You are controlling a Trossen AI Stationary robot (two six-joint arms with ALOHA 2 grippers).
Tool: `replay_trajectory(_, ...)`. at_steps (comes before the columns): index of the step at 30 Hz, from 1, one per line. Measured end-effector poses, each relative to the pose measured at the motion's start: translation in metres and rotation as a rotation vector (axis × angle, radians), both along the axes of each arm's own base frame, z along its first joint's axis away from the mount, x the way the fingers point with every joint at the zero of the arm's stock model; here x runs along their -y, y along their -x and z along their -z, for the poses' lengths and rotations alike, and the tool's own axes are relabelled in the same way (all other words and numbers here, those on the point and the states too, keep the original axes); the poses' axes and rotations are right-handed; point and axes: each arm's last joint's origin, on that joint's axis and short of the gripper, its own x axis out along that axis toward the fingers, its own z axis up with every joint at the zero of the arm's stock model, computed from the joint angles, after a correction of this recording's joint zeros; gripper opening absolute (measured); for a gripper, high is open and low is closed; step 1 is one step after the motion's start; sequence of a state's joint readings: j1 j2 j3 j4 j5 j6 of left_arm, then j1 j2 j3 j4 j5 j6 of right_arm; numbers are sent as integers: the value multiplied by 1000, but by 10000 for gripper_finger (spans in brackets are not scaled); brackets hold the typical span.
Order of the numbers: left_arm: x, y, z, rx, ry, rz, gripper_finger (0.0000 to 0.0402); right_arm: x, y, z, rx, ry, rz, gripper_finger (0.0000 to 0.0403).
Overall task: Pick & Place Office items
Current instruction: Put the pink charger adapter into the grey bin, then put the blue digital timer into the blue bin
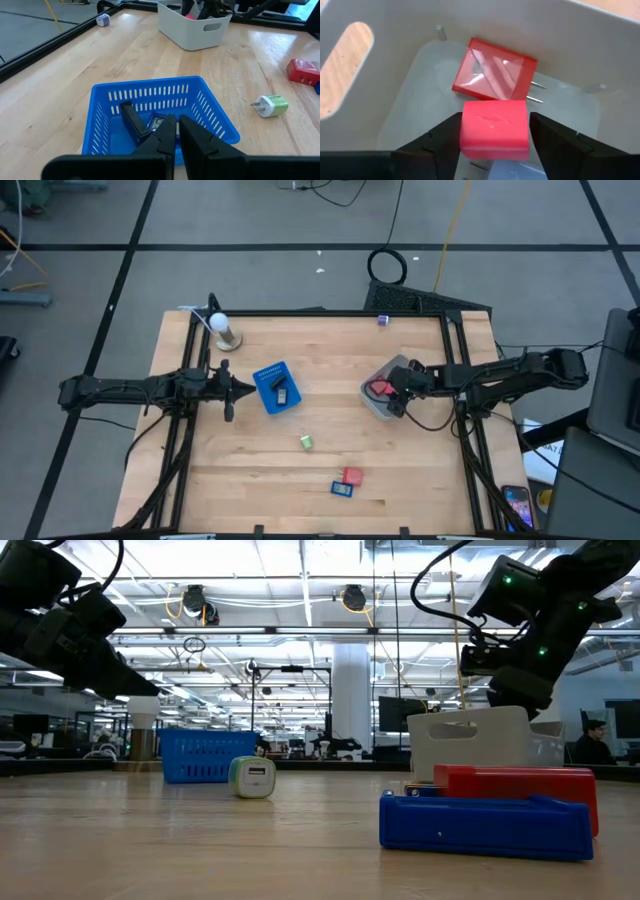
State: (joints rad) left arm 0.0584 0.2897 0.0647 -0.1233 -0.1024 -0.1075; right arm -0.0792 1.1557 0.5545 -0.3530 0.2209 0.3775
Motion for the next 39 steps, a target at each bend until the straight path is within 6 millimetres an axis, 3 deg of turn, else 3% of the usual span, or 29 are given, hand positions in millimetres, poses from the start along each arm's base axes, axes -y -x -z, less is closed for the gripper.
replay_trajectory(9, 0, 0, 0, 0, -1, 0, 26, 0, -3, -7, 26, 0, -28, 263)
replay_trajectory(16, 0, 0, 0, 0, -1, 0, 26, 0, -6, -31, 126, 11, -28, 280)
replay_trajectory(22, 0, 0, 0, -1, 4, 11, 26, -2, 6, -60, 268, 28, -38, 269)
replay_trajectory(27, 1, 0, 0, -2, 12, 23, 26, -8, 28, -87, 420, 83, -115, 236)
replay_trajectory(33, 1, 0, 0, -2, 13, 24, 26, -17, 52, -115, 715, 103, -257, 152)
replay_trajectory(39, 1, 0, 0, -1, 24, 27, 26, -23, 75, -116, 890, 163, -318, 57)
